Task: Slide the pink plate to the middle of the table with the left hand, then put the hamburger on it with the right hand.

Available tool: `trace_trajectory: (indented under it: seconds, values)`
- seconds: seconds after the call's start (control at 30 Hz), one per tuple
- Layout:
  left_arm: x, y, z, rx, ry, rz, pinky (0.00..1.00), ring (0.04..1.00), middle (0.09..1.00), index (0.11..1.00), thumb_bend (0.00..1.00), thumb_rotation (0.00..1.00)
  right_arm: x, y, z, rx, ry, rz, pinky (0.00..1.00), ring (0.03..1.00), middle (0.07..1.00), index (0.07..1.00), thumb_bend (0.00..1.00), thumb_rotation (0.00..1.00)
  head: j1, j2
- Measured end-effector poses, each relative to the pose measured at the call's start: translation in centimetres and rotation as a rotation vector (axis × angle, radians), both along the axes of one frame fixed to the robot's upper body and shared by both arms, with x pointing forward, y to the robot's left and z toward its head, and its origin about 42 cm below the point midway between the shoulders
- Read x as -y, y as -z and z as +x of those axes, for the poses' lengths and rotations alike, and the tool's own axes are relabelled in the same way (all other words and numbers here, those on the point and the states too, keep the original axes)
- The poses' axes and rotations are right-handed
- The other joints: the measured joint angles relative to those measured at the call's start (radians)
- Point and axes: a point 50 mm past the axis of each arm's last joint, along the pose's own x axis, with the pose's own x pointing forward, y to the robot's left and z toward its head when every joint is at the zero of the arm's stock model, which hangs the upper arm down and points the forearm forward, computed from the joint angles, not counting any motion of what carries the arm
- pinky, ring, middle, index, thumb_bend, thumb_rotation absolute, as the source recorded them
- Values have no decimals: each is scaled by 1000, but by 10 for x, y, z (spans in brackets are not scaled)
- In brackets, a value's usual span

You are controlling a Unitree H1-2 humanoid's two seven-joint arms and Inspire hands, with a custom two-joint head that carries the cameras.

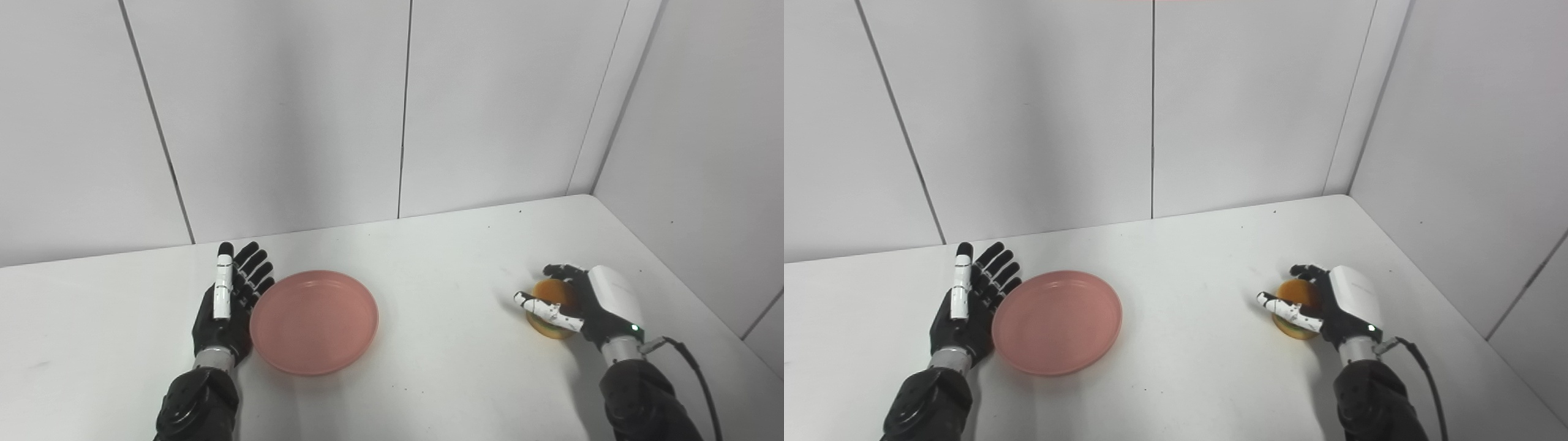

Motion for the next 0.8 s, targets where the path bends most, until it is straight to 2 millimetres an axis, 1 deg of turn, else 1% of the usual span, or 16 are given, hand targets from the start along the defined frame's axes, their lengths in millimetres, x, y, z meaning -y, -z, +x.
trace_trajectory:
  seconds: [0.03,0.07,0.13,0.17,0.2,0.23,0.37,0.47,0.53,0.6,0.67,0.7,0.77,0.8]
  values:
    - [0,-1,1,-3,3,1,886,857,837,776,738,810,3,2,5,2,5,-2,596,674,700,680,685,859,0,0]
    - [1,-1,1,-6,5,1,884,857,832,775,732,812,6,2,9,8,6,-8,626,695,714,677,707,873,3,-3]
    - [1,-2,1,-9,12,1,881,854,828,774,730,814,9,6,16,7,2,-52,629,700,718,679,709,906,3,-3]
    - [1,-2,2,-10,14,1,879,852,827,773,729,815,10,7,17,4,1,-87,630,702,720,679,709,914,5,-3]
    - [1,-2,2,-11,14,0,872,851,824,775,730,809,10,10,17,1,-4,-130,654,719,728,681,714,906,6,-3]
    - [0,-2,2,-13,13,-4,871,851,822,773,733,799,9,12,18,3,-13,-177,654,719,726,675,717,892,6,-3]
    - [-2,-2,2,-19,9,-11,877,847,816,764,742,785,6,23,16,37,-56,-332,617,685,703,649,717,890,9,0]
    - [-2,-2,2,-23,10,-13,885,850,817,762,738,782,3,28,15,68,-71,-411,614,681,699,644,707,879,9,0]
    - [-2,-2,3,-26,13,-13,892,853,820,767,733,790,0,29,14,84,-79,-442,598,664,680,633,708,846,11,0]
    - [-1,-2,3,-26,16,-12,894,848,816,767,725,790,-1,29,14,96,-84,-461,560,633,660,624,704,820,12,2]
    - [-1,-2,3,-25,20,-13,899,853,820,767,720,792,-1,28,13,110,-85,-475,521,599,637,612,697,770,15,0]
    - [-1,-2,3,-25,20,-13,899,853,820,767,720,792,-2,28,13,113,-87,-481,520,598,636,612,697,768,15,0]
    - [-2,-2,3,-25,21,-13,896,853,825,774,717,798,-2,27,13,127,-88,-492,494,566,609,599,689,719,17,0]
    - [-2,-2,3,-25,21,-13,890,852,825,773,718,791,-3,27,13,130,-89,-496,449,517,564,571,685,673,20,0]
